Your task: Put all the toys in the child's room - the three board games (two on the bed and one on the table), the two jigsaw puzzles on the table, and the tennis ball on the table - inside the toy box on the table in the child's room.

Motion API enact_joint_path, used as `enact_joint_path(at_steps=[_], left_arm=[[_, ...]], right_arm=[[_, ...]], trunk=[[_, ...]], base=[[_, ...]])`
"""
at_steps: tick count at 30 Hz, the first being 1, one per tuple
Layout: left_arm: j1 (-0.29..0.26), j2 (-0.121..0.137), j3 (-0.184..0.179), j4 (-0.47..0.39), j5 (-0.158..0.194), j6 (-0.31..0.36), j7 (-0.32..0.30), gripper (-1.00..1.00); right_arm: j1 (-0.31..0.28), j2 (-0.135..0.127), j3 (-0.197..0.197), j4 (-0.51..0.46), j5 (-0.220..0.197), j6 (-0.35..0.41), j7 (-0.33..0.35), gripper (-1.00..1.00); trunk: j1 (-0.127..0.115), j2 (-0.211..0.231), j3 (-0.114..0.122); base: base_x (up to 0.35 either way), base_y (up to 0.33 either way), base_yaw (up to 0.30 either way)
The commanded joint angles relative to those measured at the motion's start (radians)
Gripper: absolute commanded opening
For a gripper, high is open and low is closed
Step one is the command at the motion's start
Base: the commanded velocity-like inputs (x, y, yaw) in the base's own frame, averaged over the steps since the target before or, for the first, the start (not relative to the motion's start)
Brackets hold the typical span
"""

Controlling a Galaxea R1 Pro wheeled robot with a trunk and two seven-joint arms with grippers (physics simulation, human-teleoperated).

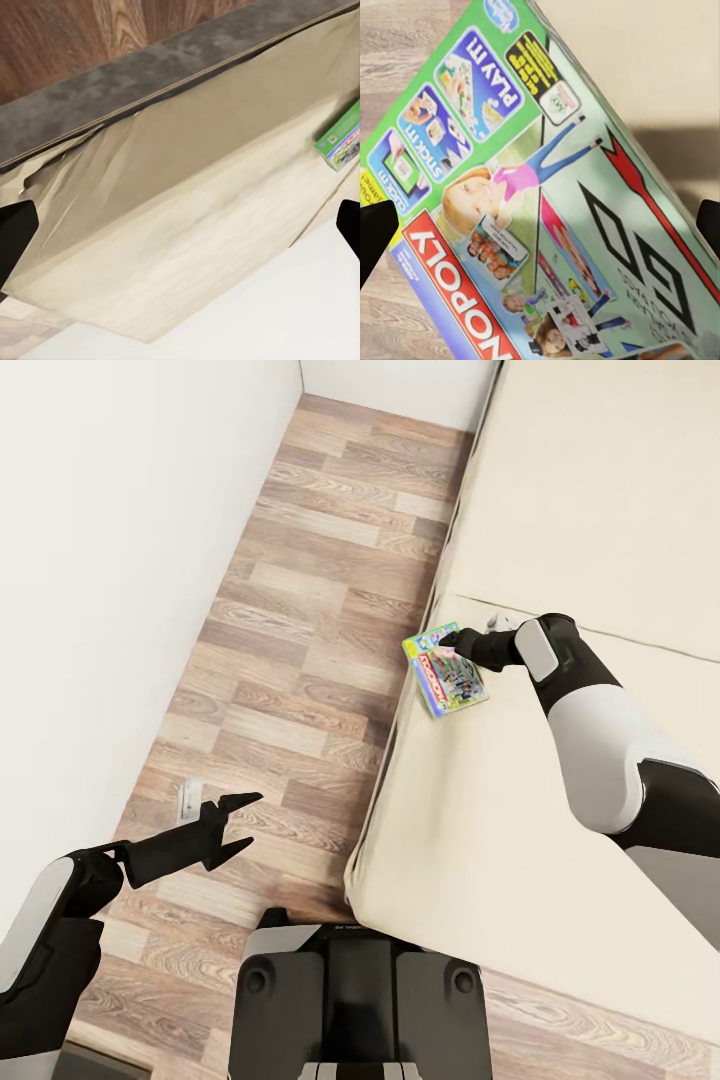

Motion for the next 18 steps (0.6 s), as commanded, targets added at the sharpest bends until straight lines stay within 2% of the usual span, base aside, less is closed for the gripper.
enact_joint_path(at_steps=[1, 18], left_arm=[[0.0, 0.0, 0.001, -0.001, 0.01, 0.002, 0.01, 1.0], [0.0, 0.0, 0.002, 0.0, 0.01, 0.002, 0.01, 1.0]], right_arm=[[0.0, 0.001, -0.006, -0.001, 0.005, 0.005, 0.005, 1.0], [0.0, 0.0, -0.006, 0.0, 0.006, 0.004, 0.005, 1.0]], trunk=[[0.0, -0.001, 0.0], [0.0, -0.001, 0.0]], base=[[0.0, 0.0, 0.026], [0.0, 0.0, 0.007]])
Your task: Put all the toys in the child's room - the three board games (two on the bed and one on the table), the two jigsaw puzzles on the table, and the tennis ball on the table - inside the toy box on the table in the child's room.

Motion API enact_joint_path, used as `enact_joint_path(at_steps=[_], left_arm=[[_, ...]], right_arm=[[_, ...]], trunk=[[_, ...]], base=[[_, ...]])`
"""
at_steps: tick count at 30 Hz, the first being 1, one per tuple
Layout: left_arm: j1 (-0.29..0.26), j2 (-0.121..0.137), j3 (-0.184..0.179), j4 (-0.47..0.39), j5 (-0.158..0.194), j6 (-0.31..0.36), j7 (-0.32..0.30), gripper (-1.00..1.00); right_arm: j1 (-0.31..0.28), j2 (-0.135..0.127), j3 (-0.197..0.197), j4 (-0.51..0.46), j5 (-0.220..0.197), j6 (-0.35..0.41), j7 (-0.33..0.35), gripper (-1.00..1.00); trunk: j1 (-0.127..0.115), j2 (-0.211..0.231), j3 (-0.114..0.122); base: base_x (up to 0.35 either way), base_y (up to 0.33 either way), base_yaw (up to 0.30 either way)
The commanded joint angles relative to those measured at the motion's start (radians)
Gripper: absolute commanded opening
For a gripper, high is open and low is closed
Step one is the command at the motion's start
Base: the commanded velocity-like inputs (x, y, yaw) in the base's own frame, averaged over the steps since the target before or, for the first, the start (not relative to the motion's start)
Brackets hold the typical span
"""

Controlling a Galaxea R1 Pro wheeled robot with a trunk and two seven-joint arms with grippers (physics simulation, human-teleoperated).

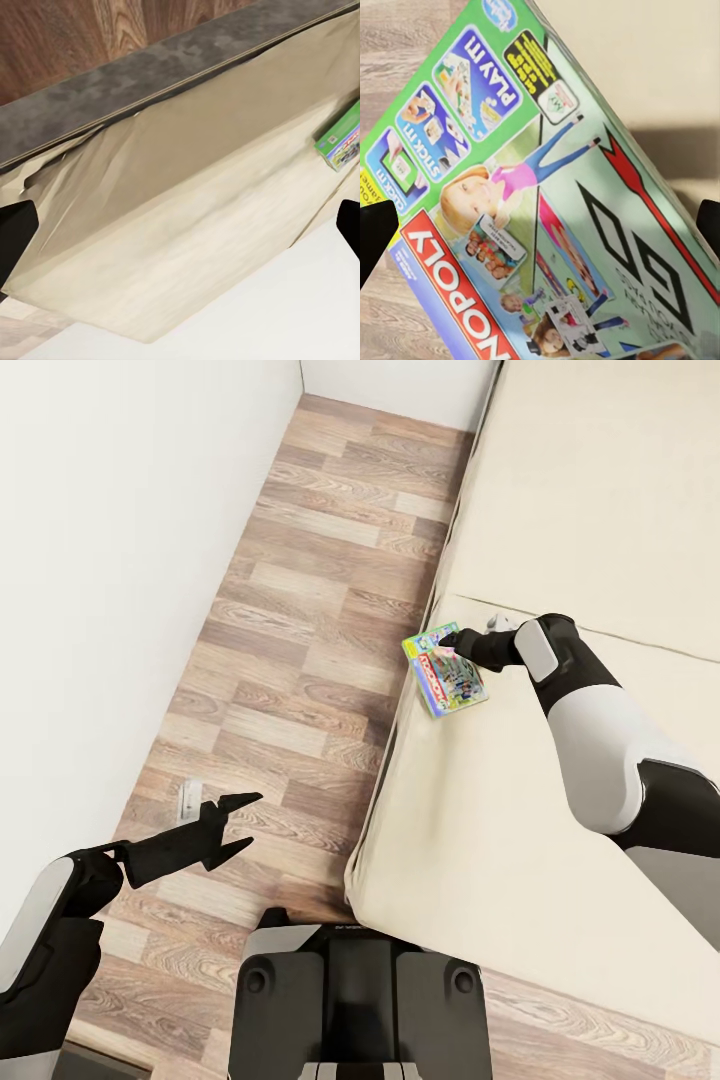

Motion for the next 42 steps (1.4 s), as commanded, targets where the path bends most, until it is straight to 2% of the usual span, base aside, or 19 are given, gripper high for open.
enact_joint_path(at_steps=[1, 42], left_arm=[[0.0, 0.0, 0.001, -0.001, 0.01, 0.002, 0.01, 1.0], [0.0, 0.0, 0.001, 0.0, 0.01, 0.002, 0.01, 1.0]], right_arm=[[0.0, 0.0, -0.006, -0.001, 0.005, 0.005, 0.005, 1.0], [0.0, -0.002, -0.007, -0.002, 0.005, 0.003, 0.006, 1.0]], trunk=[[0.0, -0.001, 0.0], [0.0, -0.001, 0.0]], base=[[0.0, 0.0, 0.001], [0.0, 0.0, 0.0]])
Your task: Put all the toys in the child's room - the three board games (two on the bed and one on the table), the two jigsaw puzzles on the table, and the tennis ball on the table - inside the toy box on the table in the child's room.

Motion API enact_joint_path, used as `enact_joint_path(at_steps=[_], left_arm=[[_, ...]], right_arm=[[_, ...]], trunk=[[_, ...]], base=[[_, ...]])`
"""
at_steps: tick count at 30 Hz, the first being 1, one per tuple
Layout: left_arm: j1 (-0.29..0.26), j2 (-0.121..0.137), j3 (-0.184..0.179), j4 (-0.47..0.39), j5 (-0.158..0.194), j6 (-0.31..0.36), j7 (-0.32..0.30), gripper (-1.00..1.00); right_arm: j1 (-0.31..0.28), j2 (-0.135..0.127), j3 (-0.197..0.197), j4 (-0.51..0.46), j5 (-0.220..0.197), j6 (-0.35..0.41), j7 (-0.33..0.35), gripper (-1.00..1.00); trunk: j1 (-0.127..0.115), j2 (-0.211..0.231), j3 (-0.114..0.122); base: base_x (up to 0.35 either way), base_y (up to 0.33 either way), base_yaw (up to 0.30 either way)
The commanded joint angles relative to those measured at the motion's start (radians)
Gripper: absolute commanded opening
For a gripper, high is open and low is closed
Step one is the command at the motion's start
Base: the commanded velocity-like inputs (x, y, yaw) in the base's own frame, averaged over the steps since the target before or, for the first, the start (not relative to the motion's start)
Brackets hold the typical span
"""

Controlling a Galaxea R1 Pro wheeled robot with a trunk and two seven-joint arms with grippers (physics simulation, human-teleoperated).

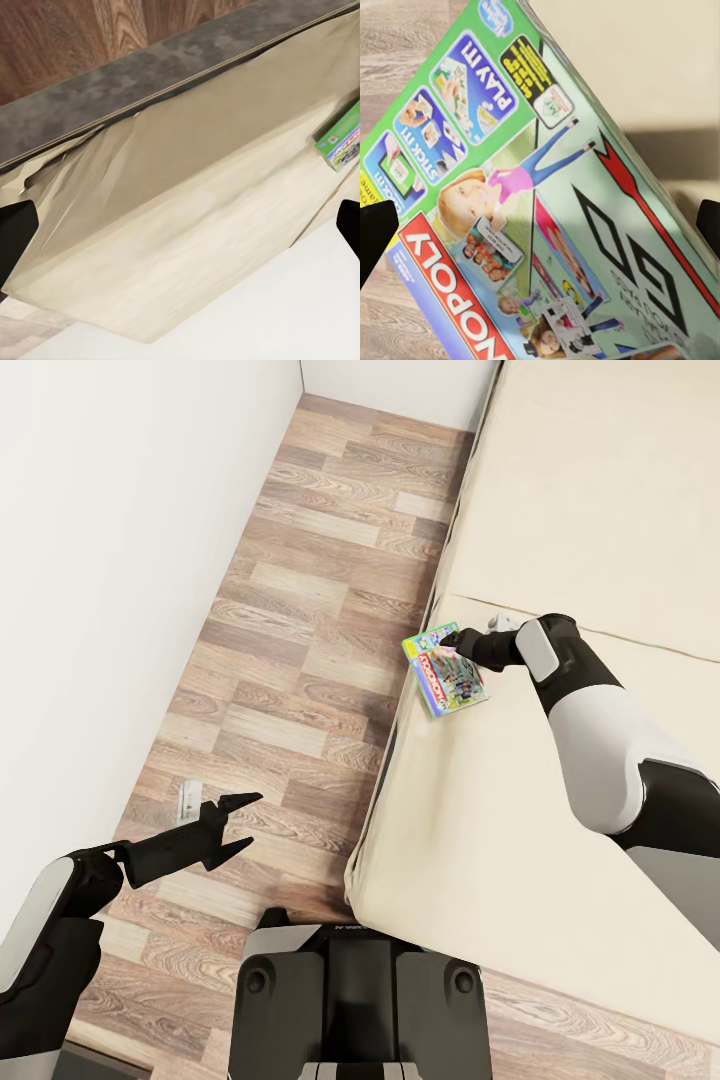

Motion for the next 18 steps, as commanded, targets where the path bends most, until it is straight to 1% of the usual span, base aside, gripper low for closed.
enact_joint_path(at_steps=[1, 9, 18], left_arm=[[0.0, 0.0, 0.001, -0.001, 0.01, 0.002, 0.01, 1.0], [0.0, 0.0, 0.001, -0.001, 0.01, 0.002, 0.01, 1.0], [0.0, 0.0, 0.001, 0.0, 0.009, 0.002, 0.01, 1.0]], right_arm=[[0.0, 0.0, -0.006, -0.001, 0.006, 0.005, 0.006, 1.0], [0.0, 0.0, -0.007, -0.01, 0.006, 0.005, 0.007, 1.0], [0.001, 0.0, -0.01, -0.049, 0.004, 0.006, 0.005, 1.0]], trunk=[[0.0, -0.001, 0.0], [0.0, -0.001, 0.0], [0.0, -0.001, 0.0]], base=[[0.0, 0.0, 0.006], [0.0, 0.0, 0.038], [0.0, 0.0, 0.014]])
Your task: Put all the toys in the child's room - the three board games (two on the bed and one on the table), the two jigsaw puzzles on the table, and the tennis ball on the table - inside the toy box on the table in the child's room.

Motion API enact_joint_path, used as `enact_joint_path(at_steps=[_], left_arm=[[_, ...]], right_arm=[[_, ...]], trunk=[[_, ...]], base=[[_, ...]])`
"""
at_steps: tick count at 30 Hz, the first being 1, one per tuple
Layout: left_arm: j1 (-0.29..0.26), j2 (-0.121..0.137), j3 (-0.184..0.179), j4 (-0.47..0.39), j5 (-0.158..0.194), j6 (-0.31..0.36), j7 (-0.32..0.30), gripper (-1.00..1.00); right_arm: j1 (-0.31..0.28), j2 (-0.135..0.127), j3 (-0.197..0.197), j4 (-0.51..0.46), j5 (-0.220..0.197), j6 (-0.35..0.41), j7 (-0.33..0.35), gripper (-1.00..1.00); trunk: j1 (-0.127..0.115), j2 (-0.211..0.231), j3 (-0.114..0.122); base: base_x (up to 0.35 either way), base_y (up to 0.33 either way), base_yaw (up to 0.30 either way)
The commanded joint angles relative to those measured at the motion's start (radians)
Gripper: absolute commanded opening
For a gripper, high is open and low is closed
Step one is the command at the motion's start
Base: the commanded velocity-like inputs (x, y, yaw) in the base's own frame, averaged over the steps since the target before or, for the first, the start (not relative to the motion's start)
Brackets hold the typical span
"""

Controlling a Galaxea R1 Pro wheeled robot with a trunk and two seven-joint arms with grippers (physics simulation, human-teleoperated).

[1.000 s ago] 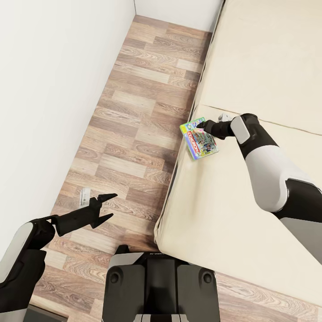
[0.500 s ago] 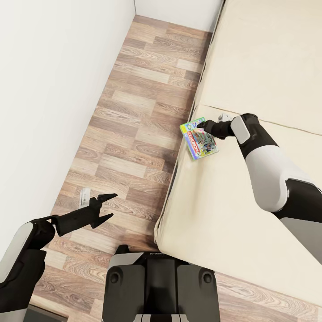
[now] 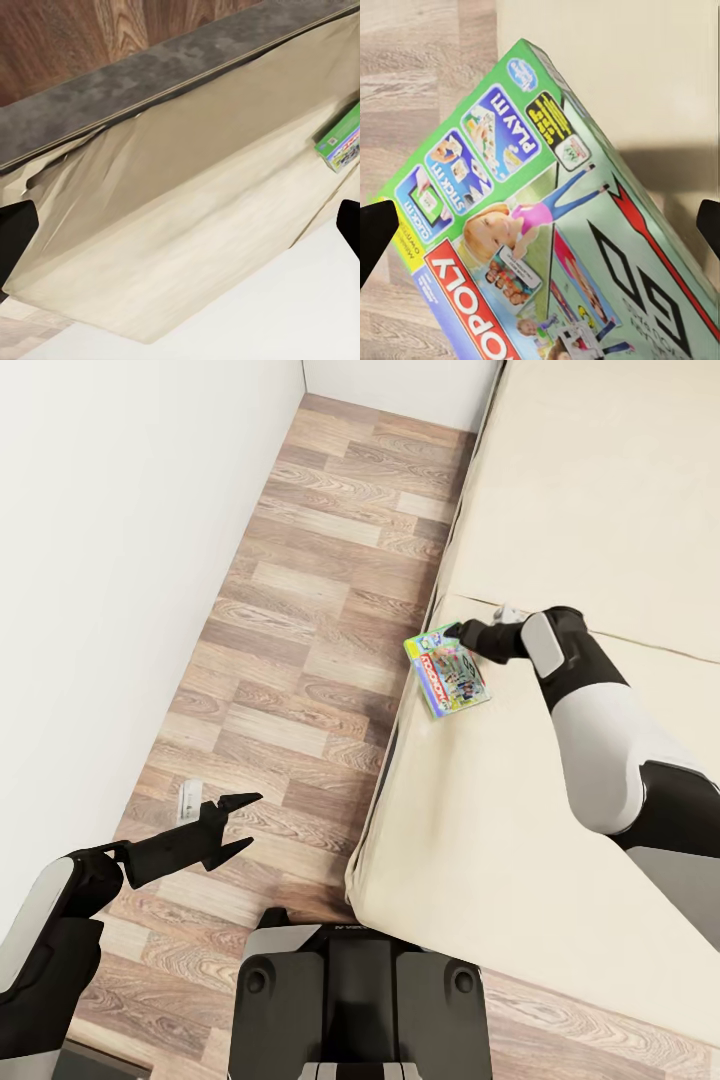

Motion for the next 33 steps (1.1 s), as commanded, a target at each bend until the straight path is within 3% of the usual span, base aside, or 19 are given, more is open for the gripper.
enact_joint_path(at_steps=[1, 33], left_arm=[[0.0, 0.0, 0.001, -0.001, 0.01, 0.002, 0.01, 1.0], [0.0, 0.0, 0.002, -0.001, 0.01, 0.002, 0.01, 1.0]], right_arm=[[0.0, 0.001, -0.005, -0.001, 0.005, 0.005, 0.005, 1.0], [0.001, -0.002, -0.007, -0.02, 0.006, 0.006, 0.004, 1.0]], trunk=[[0.0, -0.001, 0.0], [0.0, -0.001, 0.0]], base=[[0.0, 0.0, 0.007], [0.0, 0.0, 0.001]])
